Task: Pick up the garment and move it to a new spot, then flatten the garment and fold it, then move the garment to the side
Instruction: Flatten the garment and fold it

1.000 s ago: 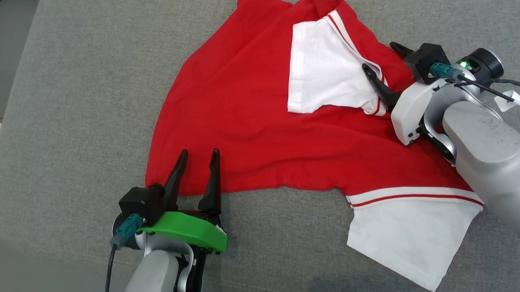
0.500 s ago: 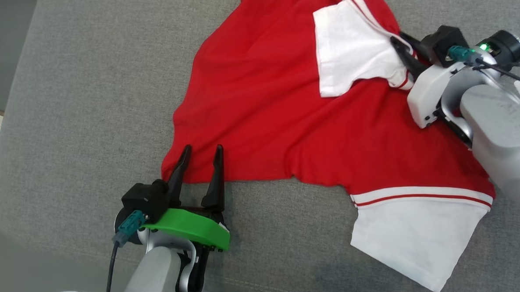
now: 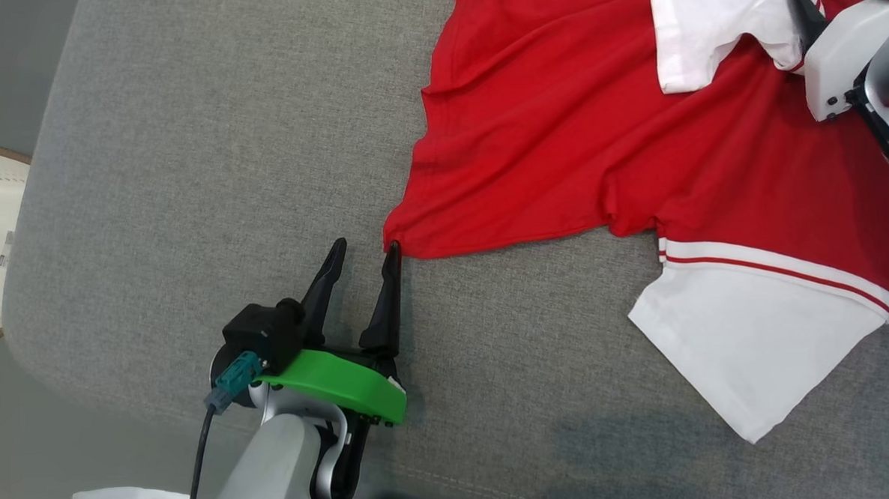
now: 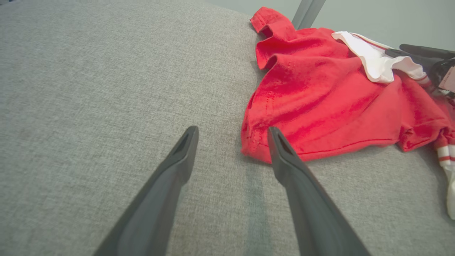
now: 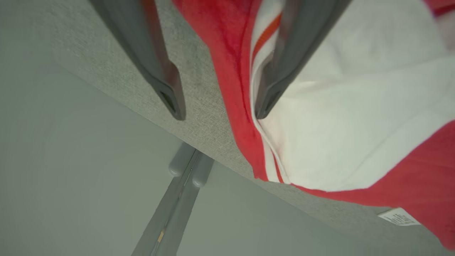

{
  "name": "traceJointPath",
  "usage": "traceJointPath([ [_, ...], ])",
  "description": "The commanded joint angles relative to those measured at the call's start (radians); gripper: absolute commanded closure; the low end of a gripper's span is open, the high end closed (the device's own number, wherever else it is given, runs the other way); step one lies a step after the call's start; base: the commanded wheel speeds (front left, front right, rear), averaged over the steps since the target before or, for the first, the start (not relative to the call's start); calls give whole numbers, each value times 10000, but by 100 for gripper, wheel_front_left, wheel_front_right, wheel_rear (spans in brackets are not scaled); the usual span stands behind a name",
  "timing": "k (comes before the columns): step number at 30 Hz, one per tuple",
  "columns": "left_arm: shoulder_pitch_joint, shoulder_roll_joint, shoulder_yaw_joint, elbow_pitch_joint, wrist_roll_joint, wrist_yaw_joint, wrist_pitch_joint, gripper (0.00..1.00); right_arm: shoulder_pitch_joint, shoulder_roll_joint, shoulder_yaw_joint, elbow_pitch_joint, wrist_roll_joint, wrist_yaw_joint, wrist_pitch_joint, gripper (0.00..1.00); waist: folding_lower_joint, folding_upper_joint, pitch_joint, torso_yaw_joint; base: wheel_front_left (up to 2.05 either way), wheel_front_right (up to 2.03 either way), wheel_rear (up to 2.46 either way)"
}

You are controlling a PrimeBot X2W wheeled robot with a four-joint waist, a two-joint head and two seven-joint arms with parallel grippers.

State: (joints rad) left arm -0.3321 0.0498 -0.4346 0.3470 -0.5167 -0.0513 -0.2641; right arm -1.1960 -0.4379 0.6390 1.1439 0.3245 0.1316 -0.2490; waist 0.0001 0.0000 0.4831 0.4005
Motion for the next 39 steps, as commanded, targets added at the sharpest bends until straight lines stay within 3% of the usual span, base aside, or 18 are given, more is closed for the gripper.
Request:
traceJointPath([
  [1,56,23,116,76,26,103,-2,0,28,40,-351,8,-43,-19,-118,0,-1,0,-270,-225,0,0,0],
  [3,100,23,185,123,93,90,-2,0,147,78,-627,-84,-7,-19,-158,0,-1,0,-395,-337,0,0,0],
  [8,373,26,798,447,531,91,-2,0,1656,437,-2192,-1872,-327,-19,-152,0,-1,0,-1223,-1161,0,0,0],
  [18,1103,33,2340,896,1643,-19,-2,0,6168,1985,-4603,-5488,-1210,-18,-159,0,-1,0,-2818,-2847,0,0,0],
  [28,2049,31,3159,990,2583,-162,-2,0,9182,3107,-5260,-7313,-1797,-18,-160,0,-1,0,-3970,-3841,0,0,0],
  [39,3111,30,4100,649,3300,-282,-2,0,11127,3690,-5807,-8330,-2078,-18,-159,0,-1,0,-4892,-4501,0,0,0],
])
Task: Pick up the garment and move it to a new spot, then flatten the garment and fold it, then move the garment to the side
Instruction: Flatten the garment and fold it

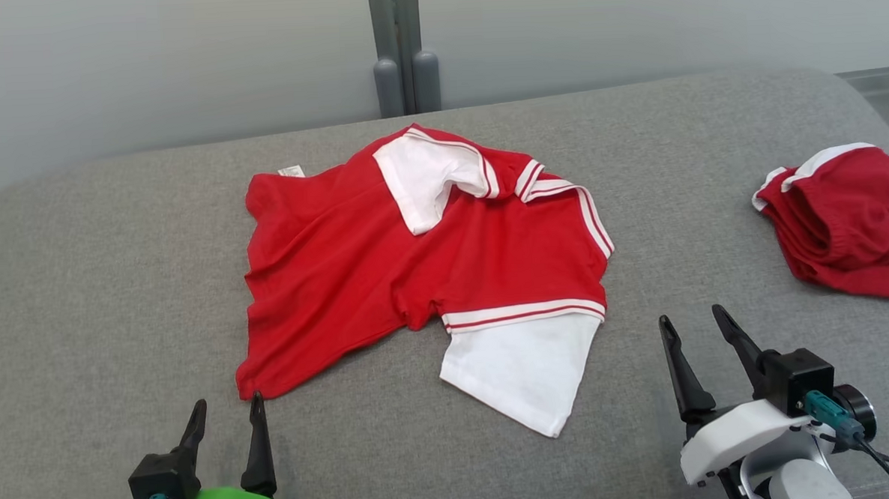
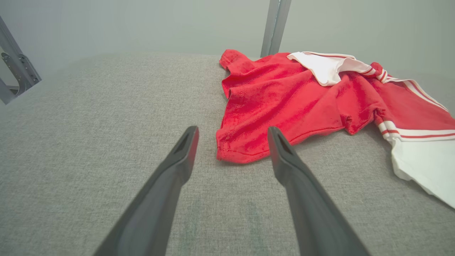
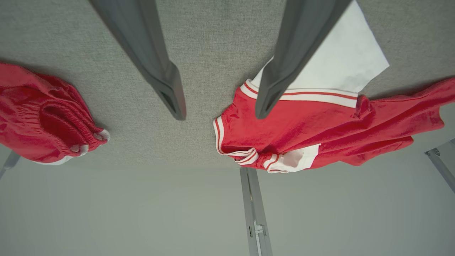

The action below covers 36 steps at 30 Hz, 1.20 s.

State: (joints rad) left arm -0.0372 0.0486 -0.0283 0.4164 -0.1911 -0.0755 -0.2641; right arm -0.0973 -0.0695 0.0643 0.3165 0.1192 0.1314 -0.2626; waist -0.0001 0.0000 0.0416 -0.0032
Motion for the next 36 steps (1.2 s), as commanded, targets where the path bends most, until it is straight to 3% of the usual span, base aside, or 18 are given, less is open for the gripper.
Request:
traceJointPath([
  [1,200,41,93,-83,91,-47,-2,0,246,31,-117,-117,-36,-16,-23,0,1,0,-522,-487,0,0,0],
  [15,515,41,336,-294,128,-139,-2,0,902,163,-170,-500,-138,-16,-25,0,1,0,-824,-632,0,0,0],
  [36,195,41,161,-381,345,78,-2,0,582,174,415,-281,-60,-16,-25,0,1,0,-613,-158,0,0,0],
])
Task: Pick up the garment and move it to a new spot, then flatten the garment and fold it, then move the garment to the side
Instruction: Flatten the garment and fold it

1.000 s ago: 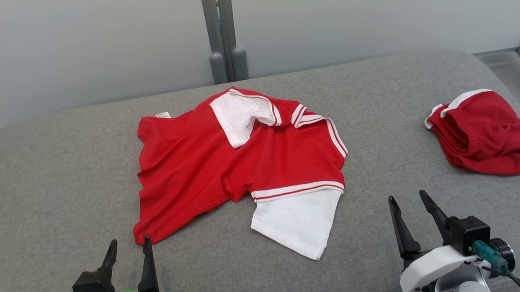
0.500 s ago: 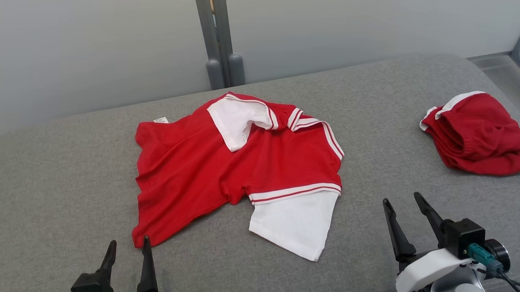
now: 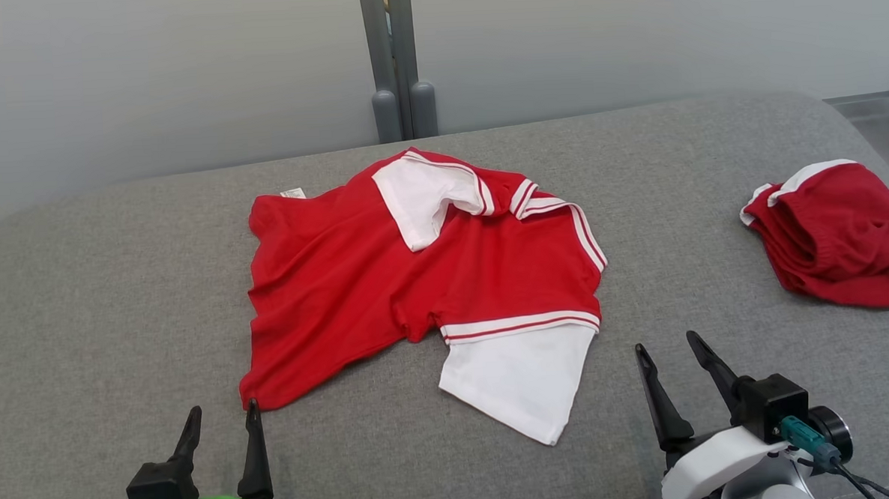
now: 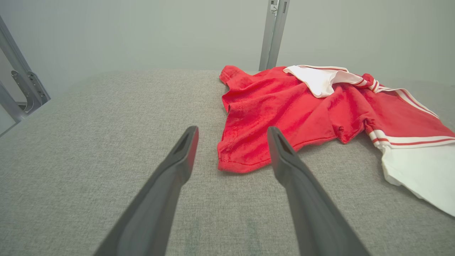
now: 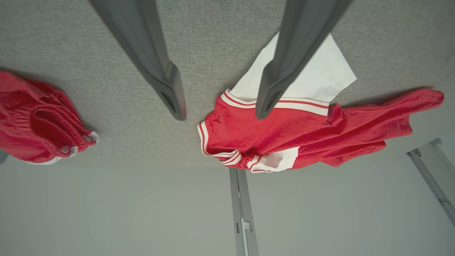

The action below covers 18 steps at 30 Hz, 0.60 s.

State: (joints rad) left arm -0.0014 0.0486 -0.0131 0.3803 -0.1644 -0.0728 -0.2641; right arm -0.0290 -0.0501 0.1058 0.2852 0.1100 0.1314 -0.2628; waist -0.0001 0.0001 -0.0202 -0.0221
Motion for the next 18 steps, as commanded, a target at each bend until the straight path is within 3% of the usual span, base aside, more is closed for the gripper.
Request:
traceJointPath([
  [1,-157,41,6,-47,65,82,-2,0,-99,-19,1,49,42,-16,-23,0,1,-1,-1,48,0,0,0],
  [10,-161,41,29,-12,4,58,-2,0,-103,-18,-128,111,109,-16,-23,0,1,-1,22,143,0,0,0],
  [18,-290,41,-243,84,-307,-30,-2,0,-218,-20,339,384,127,-16,-23,0,1,-1,436,292,0,0,0],
])
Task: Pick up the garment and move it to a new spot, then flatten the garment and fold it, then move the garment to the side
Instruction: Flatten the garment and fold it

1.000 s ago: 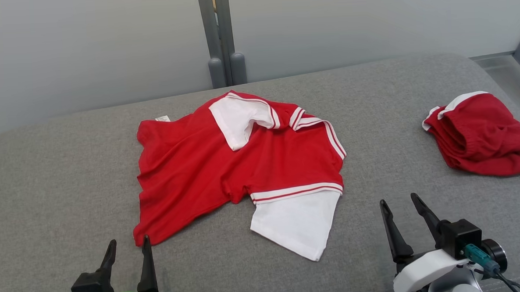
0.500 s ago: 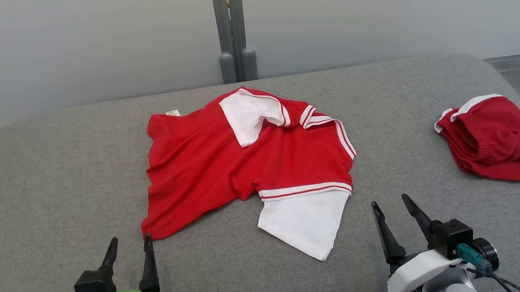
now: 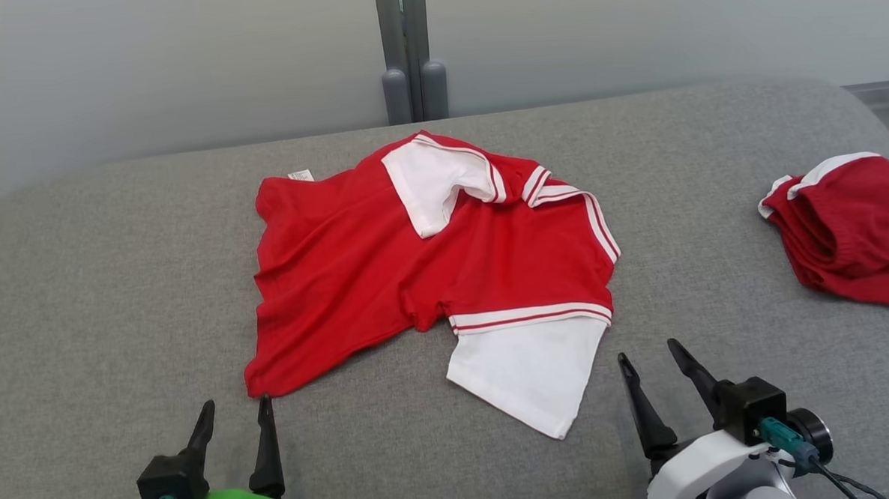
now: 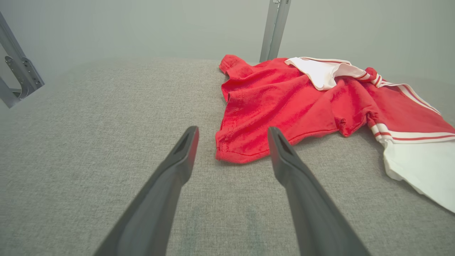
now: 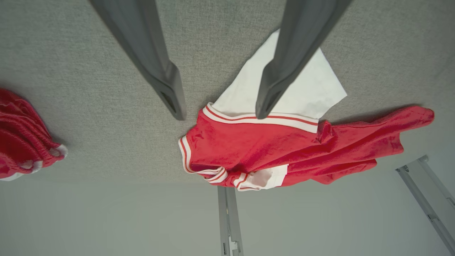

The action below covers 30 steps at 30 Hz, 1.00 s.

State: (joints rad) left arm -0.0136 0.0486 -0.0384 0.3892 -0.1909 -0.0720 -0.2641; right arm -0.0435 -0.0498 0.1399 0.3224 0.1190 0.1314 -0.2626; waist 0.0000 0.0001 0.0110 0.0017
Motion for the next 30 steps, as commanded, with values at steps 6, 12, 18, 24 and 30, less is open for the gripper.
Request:
traceJointPath([
  [6,-509,41,-372,131,-229,18,-2,0,-424,-21,569,567,133,-16,-25,0,0,-1,855,166,0,0,0],
  [12,-889,40,-621,297,-297,21,-2,0,-839,-27,1133,1296,398,-16,-25,0,0,-1,1380,255,0,0,0],
  [18,-1257,40,-838,405,-318,20,-2,0,-1252,-25,1629,2104,653,-16,-25,0,0,-1,1827,370,0,0,0],
  [24,-1449,40,-903,453,-298,5,-2,0,-1487,-10,2401,2727,958,-7,11,0,0,-1,2026,431,0,0,0],
  [30,-1656,40,-860,492,-341,-11,-1,0,-1577,26,3063,3077,1197,29,71,0,0,-1,2116,452,0,0,0],
])
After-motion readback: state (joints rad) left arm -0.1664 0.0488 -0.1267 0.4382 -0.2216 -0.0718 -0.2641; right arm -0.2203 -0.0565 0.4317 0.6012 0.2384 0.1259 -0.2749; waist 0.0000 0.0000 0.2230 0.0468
